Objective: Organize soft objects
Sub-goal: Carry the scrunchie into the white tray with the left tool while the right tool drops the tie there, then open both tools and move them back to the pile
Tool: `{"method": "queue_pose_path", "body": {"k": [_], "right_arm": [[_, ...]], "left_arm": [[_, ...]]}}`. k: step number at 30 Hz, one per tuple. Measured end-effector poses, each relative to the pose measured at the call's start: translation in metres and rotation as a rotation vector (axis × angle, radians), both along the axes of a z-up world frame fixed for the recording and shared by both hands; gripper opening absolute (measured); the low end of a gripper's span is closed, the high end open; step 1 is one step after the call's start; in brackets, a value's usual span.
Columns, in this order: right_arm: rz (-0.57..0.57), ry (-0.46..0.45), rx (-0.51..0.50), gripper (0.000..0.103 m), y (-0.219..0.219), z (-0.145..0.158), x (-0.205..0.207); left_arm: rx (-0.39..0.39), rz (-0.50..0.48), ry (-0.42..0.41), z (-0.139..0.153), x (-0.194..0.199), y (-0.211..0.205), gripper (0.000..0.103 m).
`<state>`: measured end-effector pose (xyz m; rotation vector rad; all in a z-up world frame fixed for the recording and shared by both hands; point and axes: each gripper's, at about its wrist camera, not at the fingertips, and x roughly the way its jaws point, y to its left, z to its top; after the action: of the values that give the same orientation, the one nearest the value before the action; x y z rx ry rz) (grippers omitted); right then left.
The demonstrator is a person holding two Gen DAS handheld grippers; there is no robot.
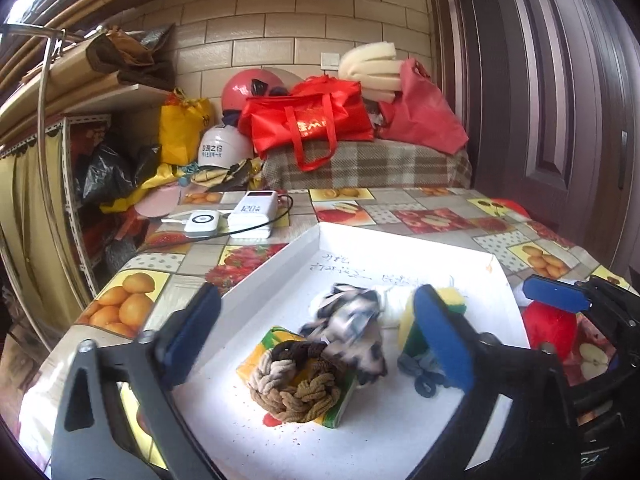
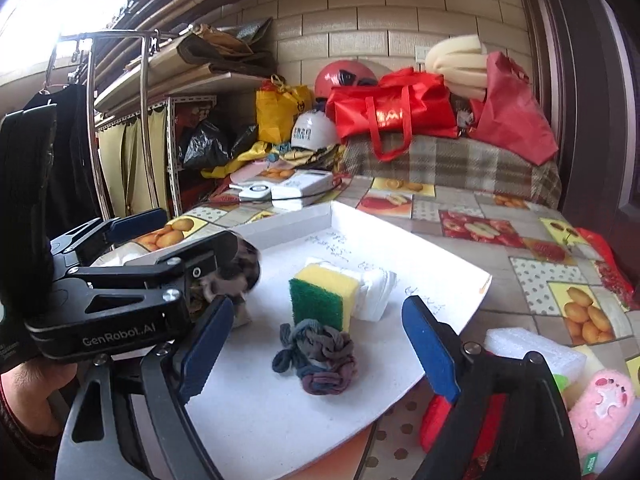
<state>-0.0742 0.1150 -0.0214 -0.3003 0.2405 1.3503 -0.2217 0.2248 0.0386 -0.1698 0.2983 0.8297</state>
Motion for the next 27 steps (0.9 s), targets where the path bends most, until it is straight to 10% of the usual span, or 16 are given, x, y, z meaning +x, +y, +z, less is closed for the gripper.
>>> {"method": "queue_pose_path", "body": {"k": [27], "right_arm": [[-0.011, -0.027, 0.045, 0.087, -0.026, 0.001, 0.002]], "left_arm": [[0.041, -0.030, -0.059, 0.005, -0.015, -0.019, 0.103]]}}
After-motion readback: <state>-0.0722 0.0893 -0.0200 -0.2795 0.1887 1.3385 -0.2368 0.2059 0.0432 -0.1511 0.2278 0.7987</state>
